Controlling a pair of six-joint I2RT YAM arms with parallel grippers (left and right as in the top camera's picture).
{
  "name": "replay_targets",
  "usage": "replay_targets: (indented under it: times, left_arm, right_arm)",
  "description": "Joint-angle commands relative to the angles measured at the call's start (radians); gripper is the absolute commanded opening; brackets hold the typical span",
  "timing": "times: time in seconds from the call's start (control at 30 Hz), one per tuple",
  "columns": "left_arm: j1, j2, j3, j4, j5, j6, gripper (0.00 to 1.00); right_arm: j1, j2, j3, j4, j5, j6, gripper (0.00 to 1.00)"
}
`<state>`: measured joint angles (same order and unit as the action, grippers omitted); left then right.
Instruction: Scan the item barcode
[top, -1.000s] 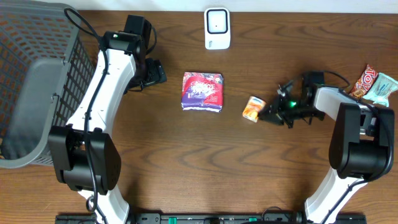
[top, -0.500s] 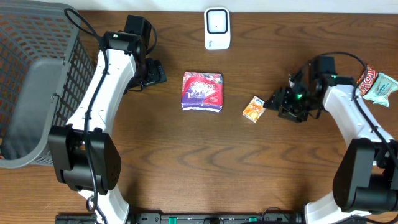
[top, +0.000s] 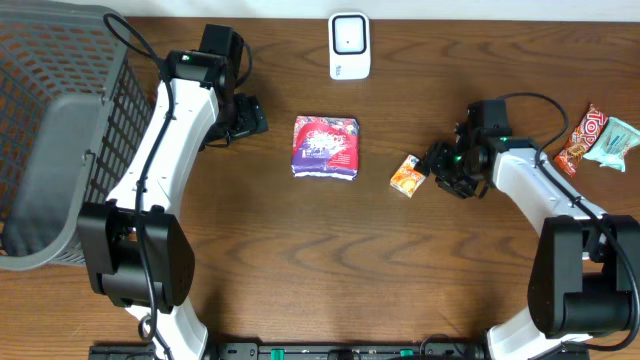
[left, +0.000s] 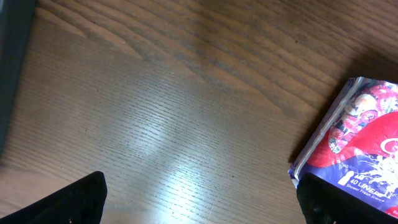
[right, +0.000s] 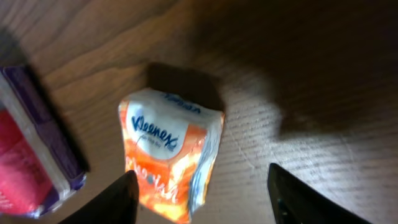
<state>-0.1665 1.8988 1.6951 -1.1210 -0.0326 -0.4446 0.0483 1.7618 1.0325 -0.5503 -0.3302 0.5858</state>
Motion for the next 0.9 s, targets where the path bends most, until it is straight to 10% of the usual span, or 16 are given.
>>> replay_targets:
  times: [0.0, 0.87]
  left_arm:
    - [0.005, -0.011, -0.002, -0.004, -0.013, 0.006, 0.98]
    - [0.005, -0.011, -0.002, -0.004, -0.013, 0.006, 0.98]
  right_arm:
    - [0.006, 0.008, -0.048, 0.04, -0.016, 0.05, 0.58]
    - [0.014, 0.022, -0.29, 0.33, -0.024, 0.187, 0.18]
